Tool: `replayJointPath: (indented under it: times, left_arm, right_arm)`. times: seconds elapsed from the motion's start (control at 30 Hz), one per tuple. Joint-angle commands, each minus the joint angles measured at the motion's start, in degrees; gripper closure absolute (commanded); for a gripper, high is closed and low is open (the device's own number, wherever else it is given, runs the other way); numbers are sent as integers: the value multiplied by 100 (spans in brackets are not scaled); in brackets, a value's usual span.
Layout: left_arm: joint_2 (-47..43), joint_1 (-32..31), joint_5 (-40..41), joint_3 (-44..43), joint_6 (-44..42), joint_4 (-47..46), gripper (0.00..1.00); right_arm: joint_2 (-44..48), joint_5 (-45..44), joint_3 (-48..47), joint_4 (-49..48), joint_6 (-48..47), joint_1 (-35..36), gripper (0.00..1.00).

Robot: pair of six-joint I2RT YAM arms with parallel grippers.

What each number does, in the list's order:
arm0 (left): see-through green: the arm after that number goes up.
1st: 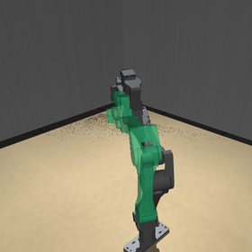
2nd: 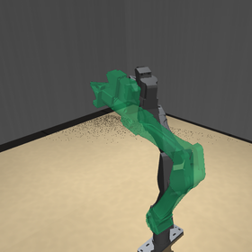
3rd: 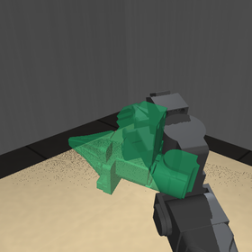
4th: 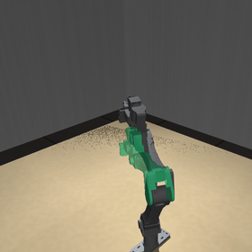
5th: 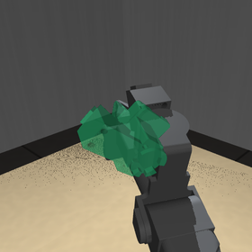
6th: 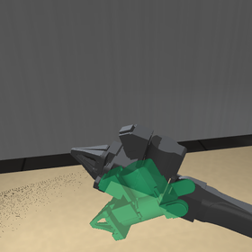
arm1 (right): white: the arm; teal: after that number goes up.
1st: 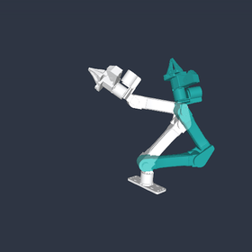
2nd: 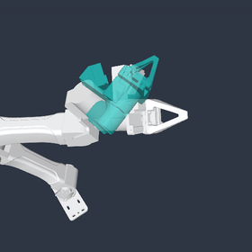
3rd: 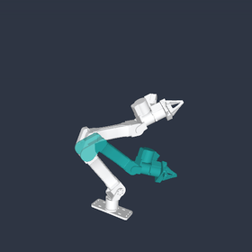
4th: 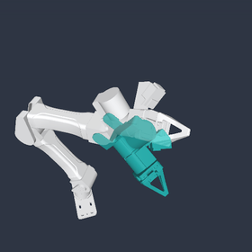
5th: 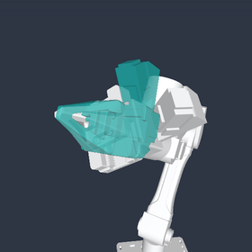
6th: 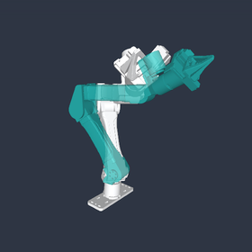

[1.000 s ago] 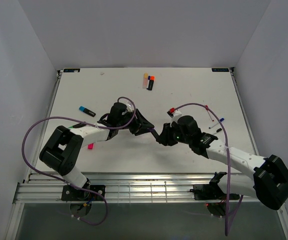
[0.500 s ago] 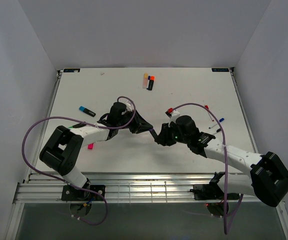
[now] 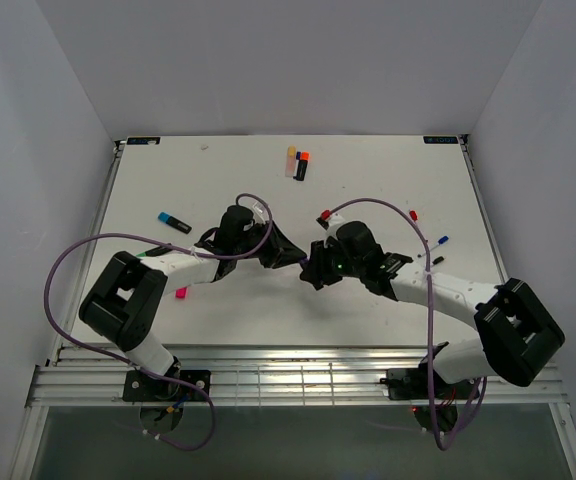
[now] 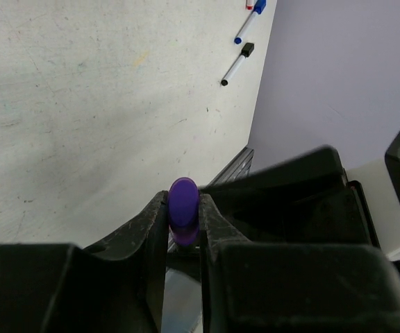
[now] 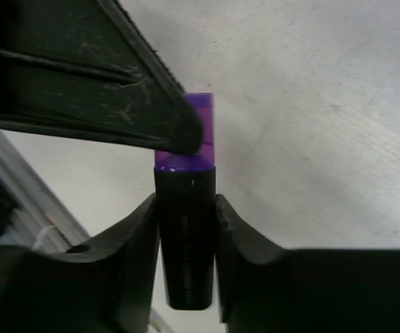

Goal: Open the pen caps

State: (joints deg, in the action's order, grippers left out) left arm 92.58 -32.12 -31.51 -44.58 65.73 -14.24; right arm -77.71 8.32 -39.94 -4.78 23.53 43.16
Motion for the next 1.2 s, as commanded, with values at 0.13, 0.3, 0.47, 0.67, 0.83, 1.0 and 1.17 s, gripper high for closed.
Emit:
replayJointPath:
  times: [0.13, 0.3, 0.47, 0.67, 0.83, 1.0, 1.17]
  left_arm:
    - [-161, -22, 117, -129, -166, 184, 100]
    - [-90, -14, 926, -762, -438, 1298, 100]
    - [-64, 56, 1147, -1228, -623, 1723, 100]
    - [-442, 259, 822, -641, -553, 801, 100]
    - [-223, 268, 795, -921, -1176, 1388, 100]
    - [32, 268, 751, -1026, -1651, 1810, 100]
    - [225, 268, 900, -1184, -2037, 2030, 100]
  right_arm:
    - [-192, -215, -470, 117, -226, 122, 92]
    - [-121, -3094, -532, 1081, -454, 1140, 92]
    - [-227, -4577, -559, 1691, -445, 1784, 92]
    - [545, -2644, 65, 338, -543, 1644, 92]
    - [476, -2238, -57, 469, -244, 933, 92]
    - [266, -1974, -198, 706, -59, 194, 92]
    - [-393, -1983, -602, 715, -129, -166, 92]
